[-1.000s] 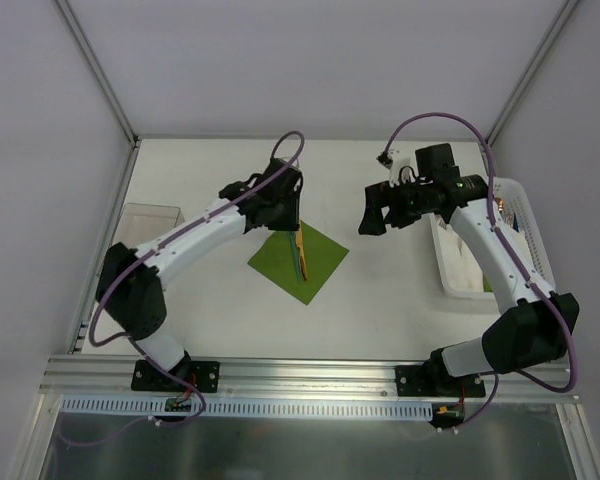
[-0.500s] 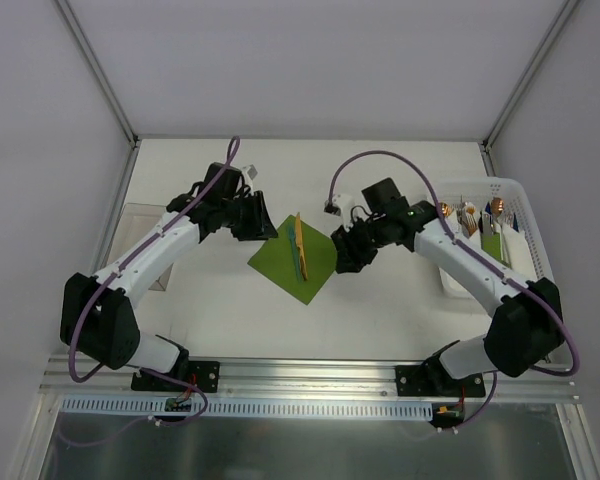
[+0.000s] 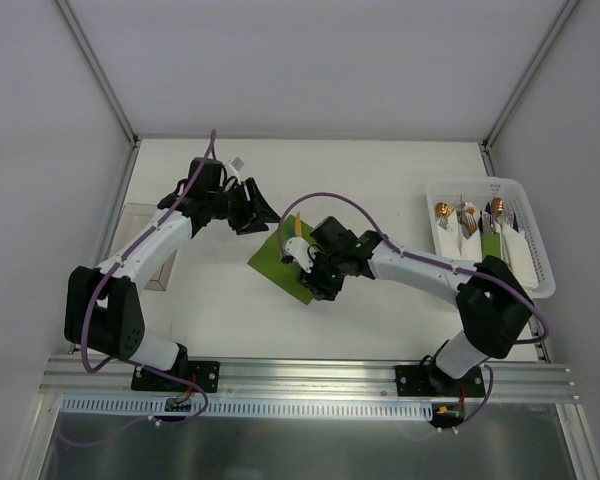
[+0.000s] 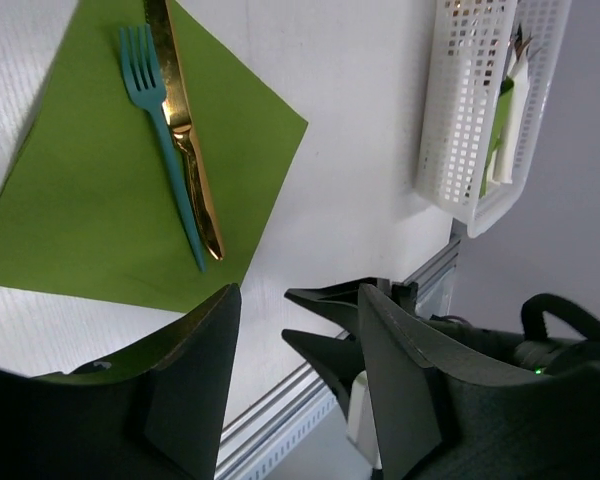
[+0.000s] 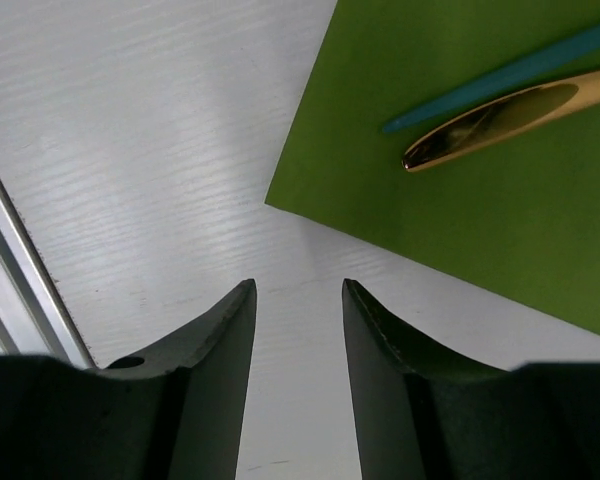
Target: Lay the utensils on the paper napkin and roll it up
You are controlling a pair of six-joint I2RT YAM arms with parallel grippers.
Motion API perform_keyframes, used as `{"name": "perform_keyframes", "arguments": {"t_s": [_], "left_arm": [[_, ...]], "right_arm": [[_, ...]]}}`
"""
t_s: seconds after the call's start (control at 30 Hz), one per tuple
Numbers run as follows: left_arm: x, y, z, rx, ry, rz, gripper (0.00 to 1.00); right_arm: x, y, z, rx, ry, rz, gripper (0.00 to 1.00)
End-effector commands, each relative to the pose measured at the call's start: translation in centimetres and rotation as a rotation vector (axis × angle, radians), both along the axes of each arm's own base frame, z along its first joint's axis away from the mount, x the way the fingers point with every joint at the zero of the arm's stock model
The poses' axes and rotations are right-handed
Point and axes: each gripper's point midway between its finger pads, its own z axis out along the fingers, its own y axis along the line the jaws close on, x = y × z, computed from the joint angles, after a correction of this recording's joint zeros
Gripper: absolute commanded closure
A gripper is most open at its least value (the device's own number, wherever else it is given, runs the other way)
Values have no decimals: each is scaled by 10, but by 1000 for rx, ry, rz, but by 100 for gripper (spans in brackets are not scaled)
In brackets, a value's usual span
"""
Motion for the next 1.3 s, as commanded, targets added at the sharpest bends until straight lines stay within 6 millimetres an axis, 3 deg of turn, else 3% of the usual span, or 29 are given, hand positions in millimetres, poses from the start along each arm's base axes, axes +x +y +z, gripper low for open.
{"name": "perform_keyframes", "arguments": {"t_s": [0.0, 0.17, 0.93, 1.27], "left_arm": [[-1, 3, 18, -75, -35, 1, 49], [-4, 17, 16, -94, -25, 49, 48], [-7, 35, 0, -103, 0, 77, 44], [-8, 40, -2, -109, 6, 84, 44]], "right_arm": [[9, 9, -12, -26, -86, 50, 57], [7, 15, -22, -35, -89, 86, 54], [-6, 42, -38, -12, -64, 198, 49], [-2, 43, -55, -35, -57, 183, 55]]}}
